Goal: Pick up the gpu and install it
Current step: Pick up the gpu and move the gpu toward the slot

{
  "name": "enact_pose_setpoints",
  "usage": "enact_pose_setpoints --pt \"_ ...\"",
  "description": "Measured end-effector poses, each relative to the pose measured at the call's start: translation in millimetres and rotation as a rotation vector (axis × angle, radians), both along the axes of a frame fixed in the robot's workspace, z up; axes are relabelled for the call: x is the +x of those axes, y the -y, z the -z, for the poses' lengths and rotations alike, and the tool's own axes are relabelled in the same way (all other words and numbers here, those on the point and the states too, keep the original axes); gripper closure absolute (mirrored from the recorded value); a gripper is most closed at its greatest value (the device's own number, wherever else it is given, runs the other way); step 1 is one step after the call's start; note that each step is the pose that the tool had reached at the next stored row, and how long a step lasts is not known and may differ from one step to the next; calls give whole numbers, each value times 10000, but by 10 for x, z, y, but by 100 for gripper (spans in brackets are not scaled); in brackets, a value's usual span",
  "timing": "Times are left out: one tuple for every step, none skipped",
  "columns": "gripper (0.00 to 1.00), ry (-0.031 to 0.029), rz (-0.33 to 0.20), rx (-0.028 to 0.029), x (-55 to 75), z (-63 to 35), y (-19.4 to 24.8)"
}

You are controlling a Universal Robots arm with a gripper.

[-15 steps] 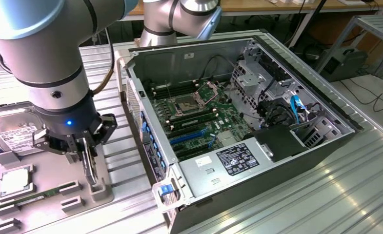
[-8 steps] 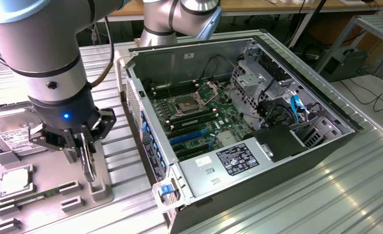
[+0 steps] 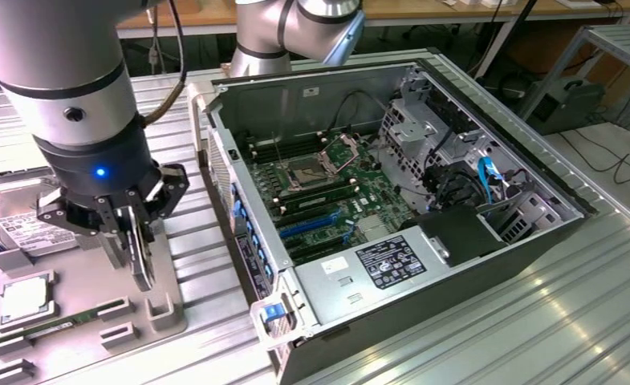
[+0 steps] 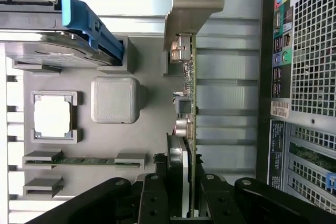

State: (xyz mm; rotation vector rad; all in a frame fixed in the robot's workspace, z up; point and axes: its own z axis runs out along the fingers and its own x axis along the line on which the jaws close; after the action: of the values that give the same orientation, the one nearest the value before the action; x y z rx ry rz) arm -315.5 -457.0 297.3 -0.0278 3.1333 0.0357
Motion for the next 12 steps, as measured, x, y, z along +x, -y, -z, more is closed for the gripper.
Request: enact_pose_setpoints --pt "72 -1 0 -1 0 -26 0" --pt "72 -1 -1 -1 0 -50 0" --pt "72 0 0 -1 0 -76 0" --pt "72 0 0 -1 0 -102 0" --pt "72 0 0 -1 0 -123 0" --pt "72 0 0 -1 0 -140 0" --pt "72 0 0 -1 0 -160 0" --pt "72 0 0 -1 0 -177 0" --pt "72 0 0 -1 0 -190 0" --pt "72 0 0 -1 0 -201 0" --pt "72 0 0 0 0 -214 0" --pt "72 0 0 1 0 -228 0"
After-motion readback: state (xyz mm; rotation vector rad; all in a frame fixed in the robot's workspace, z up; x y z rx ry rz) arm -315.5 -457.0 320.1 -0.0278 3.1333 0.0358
